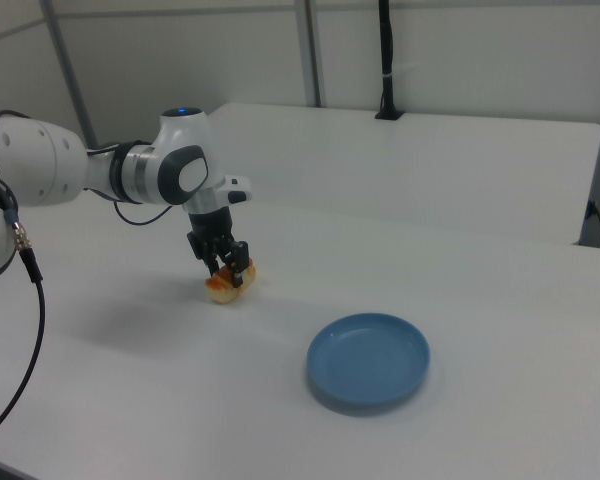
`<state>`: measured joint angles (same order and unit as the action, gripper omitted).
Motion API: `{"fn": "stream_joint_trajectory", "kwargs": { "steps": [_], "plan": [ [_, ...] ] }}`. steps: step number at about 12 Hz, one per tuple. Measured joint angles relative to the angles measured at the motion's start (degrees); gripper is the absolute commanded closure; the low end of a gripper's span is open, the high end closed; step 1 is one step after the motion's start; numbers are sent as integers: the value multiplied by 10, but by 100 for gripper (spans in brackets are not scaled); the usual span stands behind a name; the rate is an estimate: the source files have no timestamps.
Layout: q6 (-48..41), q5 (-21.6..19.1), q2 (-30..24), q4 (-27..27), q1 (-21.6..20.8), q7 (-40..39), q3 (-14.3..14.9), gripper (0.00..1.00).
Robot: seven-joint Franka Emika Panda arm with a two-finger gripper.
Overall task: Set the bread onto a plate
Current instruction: 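Close the gripper on the bread roll and lift it, then carry the bread roll over the light blue plate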
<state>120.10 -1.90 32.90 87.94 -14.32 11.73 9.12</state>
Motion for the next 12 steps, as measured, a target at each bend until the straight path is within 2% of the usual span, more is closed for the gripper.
{"fn": "stream_joint_trajectory", "kwargs": {
  "steps": [5,7,10,12],
  "plan": [
    [-5,2,-8,-7,0,-5,4,75],
    [-44,2,-29,-15,0,-26,17,75],
    [-124,2,-85,-22,4,-96,72,75],
    [-143,2,-107,-21,8,-145,126,75]
  ]
}}
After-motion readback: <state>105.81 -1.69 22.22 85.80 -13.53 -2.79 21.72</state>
